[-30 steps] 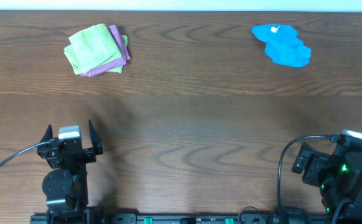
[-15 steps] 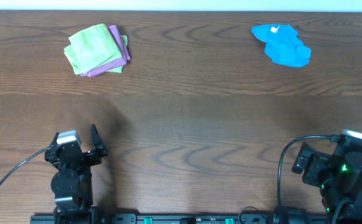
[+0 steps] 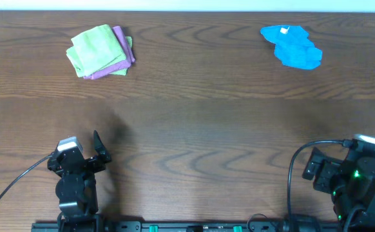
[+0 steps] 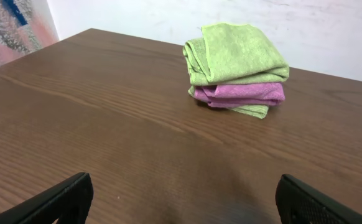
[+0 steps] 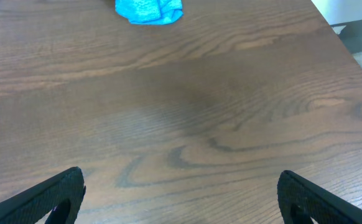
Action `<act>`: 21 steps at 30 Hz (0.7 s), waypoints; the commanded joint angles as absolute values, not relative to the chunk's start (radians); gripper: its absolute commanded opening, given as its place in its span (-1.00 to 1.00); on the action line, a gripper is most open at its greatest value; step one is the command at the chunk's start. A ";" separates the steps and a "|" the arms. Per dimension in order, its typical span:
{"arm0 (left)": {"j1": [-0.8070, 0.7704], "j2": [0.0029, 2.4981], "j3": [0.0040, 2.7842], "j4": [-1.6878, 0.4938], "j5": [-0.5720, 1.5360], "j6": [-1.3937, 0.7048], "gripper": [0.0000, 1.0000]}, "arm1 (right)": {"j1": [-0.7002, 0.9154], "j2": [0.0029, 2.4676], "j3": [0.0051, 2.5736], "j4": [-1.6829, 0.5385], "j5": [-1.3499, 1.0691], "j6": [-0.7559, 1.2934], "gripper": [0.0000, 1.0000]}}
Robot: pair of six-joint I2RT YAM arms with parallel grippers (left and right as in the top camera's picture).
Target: Fold the cloth
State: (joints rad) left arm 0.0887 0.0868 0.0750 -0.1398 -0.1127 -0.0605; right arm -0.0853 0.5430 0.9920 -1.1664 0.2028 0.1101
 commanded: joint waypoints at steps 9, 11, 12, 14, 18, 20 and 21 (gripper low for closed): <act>0.085 0.076 0.044 -0.152 -0.138 -0.026 0.90 | -0.075 0.543 1.000 -1.168 0.213 0.099 0.98; 0.085 0.076 0.044 -0.152 -0.138 -0.026 0.90 | -0.075 0.543 1.000 -1.168 0.213 0.099 0.98; 0.085 0.076 0.044 -0.152 -0.138 -0.026 0.90 | -0.075 0.543 1.000 -1.168 0.213 0.099 0.99; 0.085 0.076 0.044 -0.152 -0.138 -0.026 0.90 | -0.075 0.543 1.000 -1.168 0.213 0.099 0.99; 0.085 0.076 0.044 -0.152 -0.138 -0.026 0.90 | -0.075 0.543 1.000 -1.168 0.213 0.099 0.99; 0.085 0.076 0.044 -0.152 -0.138 -0.026 0.90 | -0.075 0.543 1.000 -1.168 0.213 0.099 0.98; 0.085 0.076 0.044 -0.152 -0.138 -0.026 0.90 | -0.075 0.543 1.000 -1.168 0.213 0.099 0.98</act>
